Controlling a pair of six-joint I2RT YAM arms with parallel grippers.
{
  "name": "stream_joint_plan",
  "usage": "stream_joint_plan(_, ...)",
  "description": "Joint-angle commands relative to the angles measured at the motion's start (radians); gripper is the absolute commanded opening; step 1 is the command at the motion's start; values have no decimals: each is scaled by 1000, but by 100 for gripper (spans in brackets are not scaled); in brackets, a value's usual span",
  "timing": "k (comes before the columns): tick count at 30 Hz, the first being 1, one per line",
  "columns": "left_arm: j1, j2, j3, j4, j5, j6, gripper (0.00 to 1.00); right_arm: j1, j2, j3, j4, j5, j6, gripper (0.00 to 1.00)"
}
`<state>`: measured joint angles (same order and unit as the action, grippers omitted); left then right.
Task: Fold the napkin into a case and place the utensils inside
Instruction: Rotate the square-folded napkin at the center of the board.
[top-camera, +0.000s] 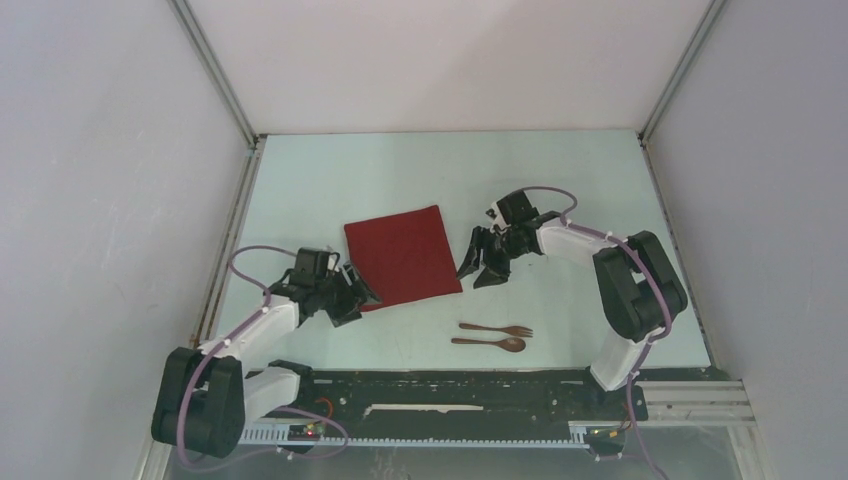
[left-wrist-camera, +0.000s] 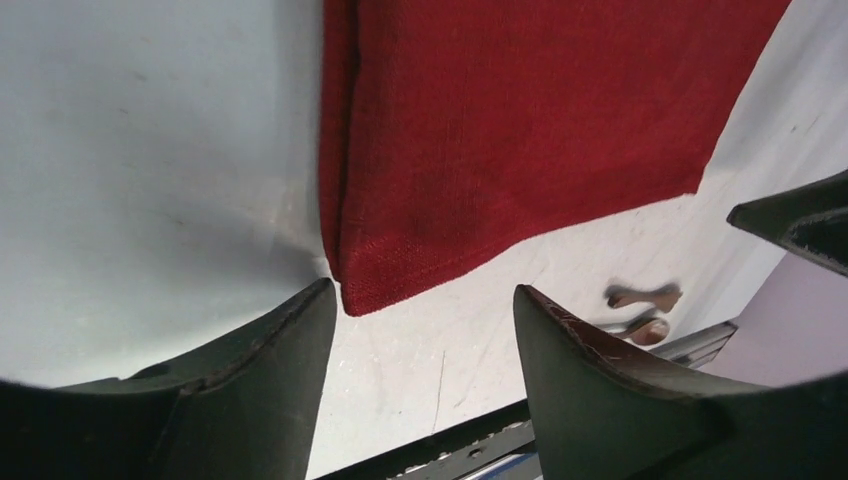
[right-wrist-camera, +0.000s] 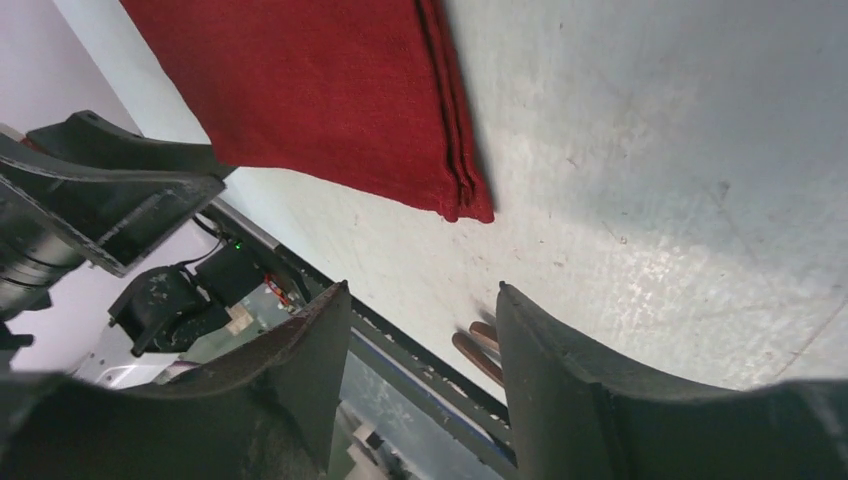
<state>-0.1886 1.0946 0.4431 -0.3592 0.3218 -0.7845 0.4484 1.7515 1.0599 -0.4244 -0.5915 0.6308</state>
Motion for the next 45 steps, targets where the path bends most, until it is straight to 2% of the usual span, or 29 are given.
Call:
stream_joint_plan(1, -61, 3, -23, 101, -22, -9, 70, 22, -12, -13, 104, -44, 74, 60)
stream_joint_plan(7, -71, 0, -71, 99, -106, -19, 67, 14, 14, -28, 145, -46, 75, 54)
stream_joint_plan(11, -71, -52, -72, 75, -162, -17, 76, 10, 10, -31, 153, -49, 72, 54)
stream_joint_plan(16, -71, -86, -68, 52, -204, -35, 77, 13, 8, -38, 157, -38, 78, 53)
stream_joint_plan(18, -71, -84, -81, 66, -203, -38, 76, 7, 7, -52, 170, -31, 97, 49)
stream_joint_plan(21, -71, -48, -83, 89, -187, -38, 63, 3, 14, -70, 204, -33, 133, 44)
stream_joint_plan(27, -71, -14, -64, 95, -201, -12, 54, 22, 56, -73, 216, -48, 138, 48)
stream_joint_plan(35, -73, 66, -59, 141, -171, -5, 17, 22, 75, -85, 234, -48, 138, 49)
stream_joint_plan(39, -97, 71, -82, 185, -127, -66, 13, -7, 49, -97, 228, -39, 126, 49)
stream_joint_plan(45, -207, 34, -117, 229, -102, -192, 11, -51, 24, -96, 188, -51, 76, 49)
